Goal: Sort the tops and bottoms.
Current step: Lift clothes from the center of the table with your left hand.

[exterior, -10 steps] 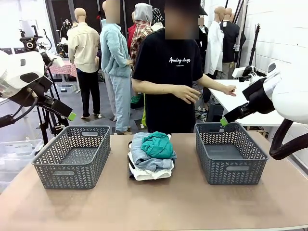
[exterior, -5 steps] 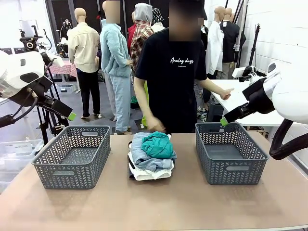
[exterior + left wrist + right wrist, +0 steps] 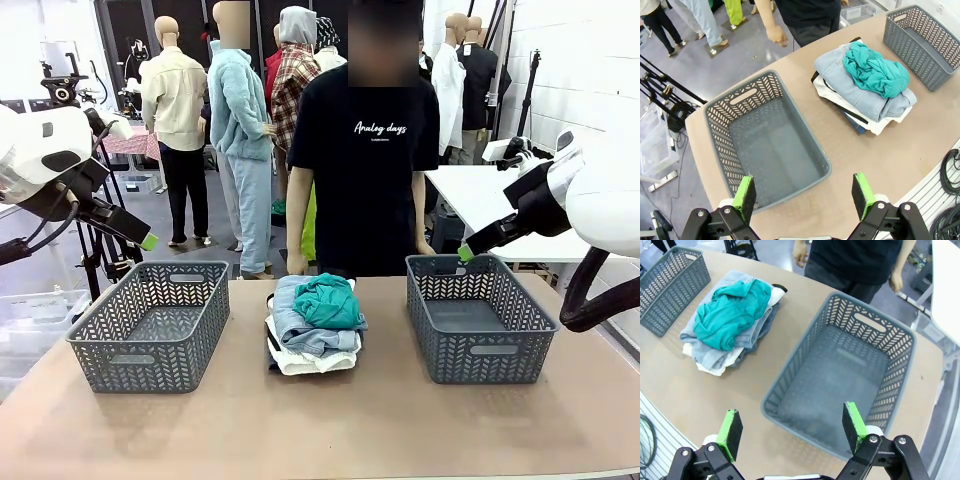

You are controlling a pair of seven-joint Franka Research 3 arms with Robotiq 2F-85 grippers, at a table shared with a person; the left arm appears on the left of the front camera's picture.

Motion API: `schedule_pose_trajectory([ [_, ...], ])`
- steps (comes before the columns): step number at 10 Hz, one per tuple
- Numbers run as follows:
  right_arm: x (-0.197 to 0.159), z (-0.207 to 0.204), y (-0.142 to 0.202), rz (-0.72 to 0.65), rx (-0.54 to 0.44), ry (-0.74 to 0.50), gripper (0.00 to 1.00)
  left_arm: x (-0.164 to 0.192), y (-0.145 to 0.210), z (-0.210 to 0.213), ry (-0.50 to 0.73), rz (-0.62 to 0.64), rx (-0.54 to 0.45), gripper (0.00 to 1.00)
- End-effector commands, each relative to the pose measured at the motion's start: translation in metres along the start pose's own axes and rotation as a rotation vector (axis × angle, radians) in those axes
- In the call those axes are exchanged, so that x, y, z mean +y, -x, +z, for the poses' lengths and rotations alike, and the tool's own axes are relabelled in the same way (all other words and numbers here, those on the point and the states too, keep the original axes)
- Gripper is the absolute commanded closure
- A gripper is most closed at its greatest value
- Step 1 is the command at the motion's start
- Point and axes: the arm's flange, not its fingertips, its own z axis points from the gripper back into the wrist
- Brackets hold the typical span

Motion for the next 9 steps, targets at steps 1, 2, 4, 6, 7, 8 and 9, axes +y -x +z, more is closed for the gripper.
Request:
schedule_pose_trajectory([
  [1,-0.001,-0.0011,0.0,0.003,-0.007,-0.009,0.0,0.0016,0.0001,0.0013,-0.004,-0.003,-0.003,0.0],
  [2,-0.001,-0.0011,0.0,0.003,-0.007,-0.009,0.0,0.0016,0.0001,0.0013,-0.004,-0.003,-0.003,0.0],
  [4,-0.001,-0.0011,0.0,0.003,-0.007,-0.009,0.0,0.0016,0.0001,0.0013,-0.004,-0.003,-0.003,0.0],
  [6,-0.001,-0.0011,0.0,0.003,-0.007,-0.009,0.0,0.0016,0.0001,0.0013,-0.004,-0.003,-0.003,0.0],
  [7,-0.001,-0.0011,0.0,0.003,-0.007,-0.009,0.0,0.0016,0.0001,0.0013,-0.004,-0.003,-0.003,0.0],
  [8,-0.001,-0.0011,0.0,0.003,-0.007,-0.009,0.0,0.0016,0.0001,0.0013,-0.004,-0.003,-0.003,0.0],
  [9,-0.001,-0.0011,0.0,0.003,-0.007,-0.009,0.0,0.0016,0.0001,0.0013,-0.004,-0.003,-0.003,0.0],
])
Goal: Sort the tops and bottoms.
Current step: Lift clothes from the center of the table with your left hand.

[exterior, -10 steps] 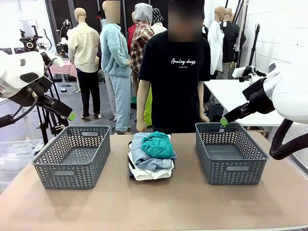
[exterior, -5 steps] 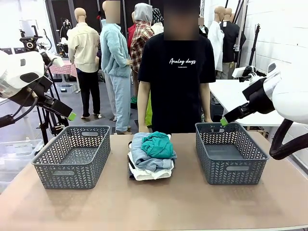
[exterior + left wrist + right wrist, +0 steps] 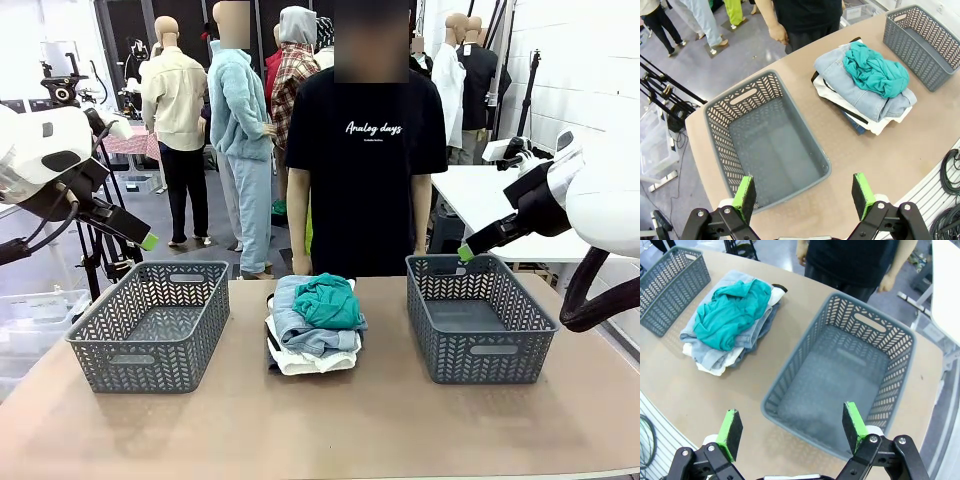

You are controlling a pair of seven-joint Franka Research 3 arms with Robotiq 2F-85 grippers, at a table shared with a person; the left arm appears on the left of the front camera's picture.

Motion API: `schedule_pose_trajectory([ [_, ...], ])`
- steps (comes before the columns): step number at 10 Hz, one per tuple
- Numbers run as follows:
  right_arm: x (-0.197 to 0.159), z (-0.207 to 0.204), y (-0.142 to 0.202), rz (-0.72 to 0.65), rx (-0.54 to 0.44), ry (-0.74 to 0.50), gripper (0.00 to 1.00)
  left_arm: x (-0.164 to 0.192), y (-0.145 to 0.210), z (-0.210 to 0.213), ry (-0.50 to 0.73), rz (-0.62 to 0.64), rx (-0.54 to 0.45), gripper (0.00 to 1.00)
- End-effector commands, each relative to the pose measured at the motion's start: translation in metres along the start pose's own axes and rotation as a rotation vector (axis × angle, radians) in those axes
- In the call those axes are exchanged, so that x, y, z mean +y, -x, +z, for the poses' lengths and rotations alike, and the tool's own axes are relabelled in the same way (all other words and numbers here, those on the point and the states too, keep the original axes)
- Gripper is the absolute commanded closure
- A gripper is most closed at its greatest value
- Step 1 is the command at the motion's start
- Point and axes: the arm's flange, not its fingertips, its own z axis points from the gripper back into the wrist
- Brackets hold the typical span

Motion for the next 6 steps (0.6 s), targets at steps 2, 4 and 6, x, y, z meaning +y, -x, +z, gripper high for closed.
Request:
schedule_pose_trajectory([
  [2,-0.0011,-0.0011,0.0,0.003,-0.007,-0.009,0.0,0.0016,0.0001,0.0013,-0.004,-0.003,-0.003,0.0],
  [4,-0.0011,-0.0011,0.0,0.003,-0.007,-0.009,0.0,0.0016,0.0001,0.0013,-0.004,-0.003,-0.003,0.0],
  [6,-0.0011,-0.0011,0.0,0.003,-0.007,-0.009,0.0,0.0,0.0,0.0,0.0,0.0,0.0,0.0],
])
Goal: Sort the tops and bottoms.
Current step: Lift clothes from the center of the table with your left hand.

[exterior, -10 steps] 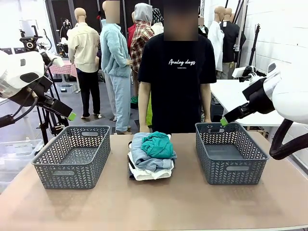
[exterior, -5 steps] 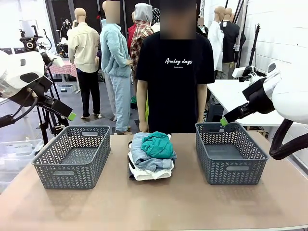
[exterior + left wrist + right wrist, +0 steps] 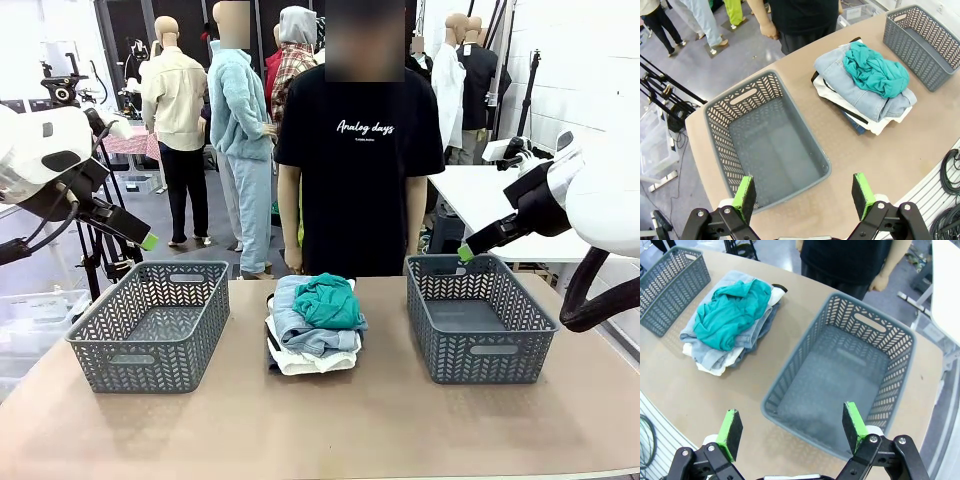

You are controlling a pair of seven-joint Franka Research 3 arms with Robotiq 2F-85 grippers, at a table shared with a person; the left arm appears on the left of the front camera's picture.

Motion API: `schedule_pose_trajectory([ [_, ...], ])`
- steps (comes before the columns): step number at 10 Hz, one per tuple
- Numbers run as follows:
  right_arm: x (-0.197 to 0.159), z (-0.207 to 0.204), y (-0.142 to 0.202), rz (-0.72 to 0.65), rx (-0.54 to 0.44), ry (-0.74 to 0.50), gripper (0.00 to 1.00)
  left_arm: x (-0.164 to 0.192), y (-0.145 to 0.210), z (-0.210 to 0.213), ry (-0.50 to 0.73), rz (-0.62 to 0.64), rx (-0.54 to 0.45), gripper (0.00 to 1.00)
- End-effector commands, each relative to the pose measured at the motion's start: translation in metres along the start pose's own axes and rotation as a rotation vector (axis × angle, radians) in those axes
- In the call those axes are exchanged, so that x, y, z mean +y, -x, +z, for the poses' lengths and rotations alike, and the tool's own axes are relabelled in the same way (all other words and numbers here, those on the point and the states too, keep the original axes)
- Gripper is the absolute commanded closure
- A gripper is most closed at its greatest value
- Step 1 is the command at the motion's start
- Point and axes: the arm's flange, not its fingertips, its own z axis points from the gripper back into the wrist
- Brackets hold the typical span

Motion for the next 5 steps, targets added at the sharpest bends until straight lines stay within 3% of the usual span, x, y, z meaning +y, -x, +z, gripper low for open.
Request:
schedule_pose_trajectory([
  [1,-0.001,-0.001,0.0,0.003,-0.007,-0.009,0.0,0.001,-0.006,-0.01,-0.002,0.005,0.044,0.0],
  [5,-0.001,-0.001,0.0,0.003,-0.007,-0.009,0.0,-0.013,-0.051,-0.05,0.04,0.039,0.087,0.0],
])
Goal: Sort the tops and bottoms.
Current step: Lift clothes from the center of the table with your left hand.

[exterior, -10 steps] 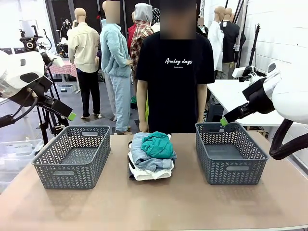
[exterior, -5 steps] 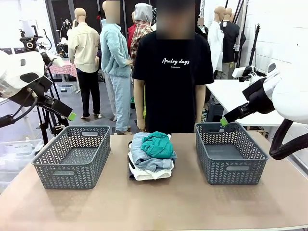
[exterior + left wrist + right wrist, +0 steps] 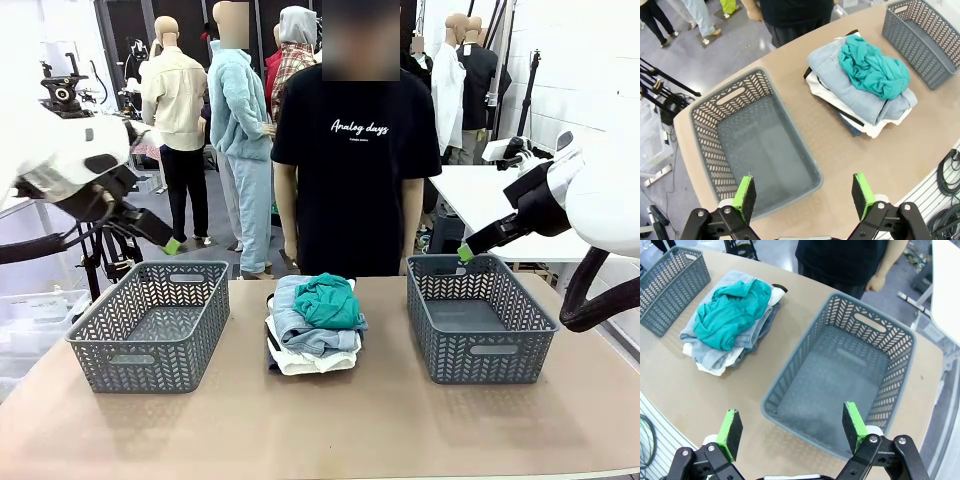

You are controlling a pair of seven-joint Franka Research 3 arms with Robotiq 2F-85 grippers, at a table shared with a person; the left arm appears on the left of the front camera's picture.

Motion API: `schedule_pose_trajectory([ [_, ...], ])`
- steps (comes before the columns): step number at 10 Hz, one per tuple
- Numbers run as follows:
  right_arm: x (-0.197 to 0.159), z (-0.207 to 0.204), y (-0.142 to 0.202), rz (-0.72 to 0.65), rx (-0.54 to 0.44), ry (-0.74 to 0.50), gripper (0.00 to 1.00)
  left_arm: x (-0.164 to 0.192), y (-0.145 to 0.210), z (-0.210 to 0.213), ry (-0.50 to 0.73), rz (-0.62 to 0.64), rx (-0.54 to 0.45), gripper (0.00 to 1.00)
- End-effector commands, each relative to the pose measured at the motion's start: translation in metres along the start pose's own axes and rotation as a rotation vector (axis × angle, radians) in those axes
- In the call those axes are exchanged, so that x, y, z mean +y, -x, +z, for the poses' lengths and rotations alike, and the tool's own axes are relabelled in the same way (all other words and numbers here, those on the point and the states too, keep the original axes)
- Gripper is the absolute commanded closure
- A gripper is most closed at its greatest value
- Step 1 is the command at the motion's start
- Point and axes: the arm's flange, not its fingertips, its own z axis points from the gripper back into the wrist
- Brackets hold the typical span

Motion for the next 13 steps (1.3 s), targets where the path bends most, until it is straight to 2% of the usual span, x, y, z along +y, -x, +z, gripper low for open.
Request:
schedule_pose_trajectory([
  [1,-0.001,-0.001,0.0,0.002,-0.006,-0.01,0.0,-0.001,-0.035,-0.019,0.031,0.05,0.016,0.0],
  [4,-0.001,-0.001,0.0,0.002,-0.006,-0.01,0.0,-0.005,-0.057,-0.049,0.094,0.132,0.022,0.0],
  [5,-0.001,-0.001,0.0,0.002,-0.006,-0.01,0.0,-0.006,-0.059,-0.05,0.081,0.143,0.036,0.0],
  [6,-0.001,-0.001,0.0,0.002,-0.006,-0.01,0.0,0.009,-0.048,-0.041,0.004,0.194,0.074,0.0],
  [7,-0.001,-0.001,0.0,0.002,-0.006,-0.01,0.0,-0.004,-0.056,-0.051,0.086,0.108,0.046,0.0],
  [10,-0.001,-0.001,0.0,0.002,-0.006,-0.01,0.0,0.0,-0.056,-0.051,0.068,0.134,0.053,0.0],
  [11,-0.001,-0.001,0.0,0.002,-0.006,-0.01,0.0,-0.018,-0.069,-0.057,0.105,0.074,0.024,0.0],
  [12,-0.001,-0.001,0.0,0.002,-0.006,-0.01,0.0,-0.033,-0.091,-0.077,0.118,0.003,0.045,0.0],
  [13,-0.001,-0.001,0.0,0.002,-0.006,-0.01,0.0,-0.036,-0.107,-0.1,0.096,0.015,0.102,0.0],
])
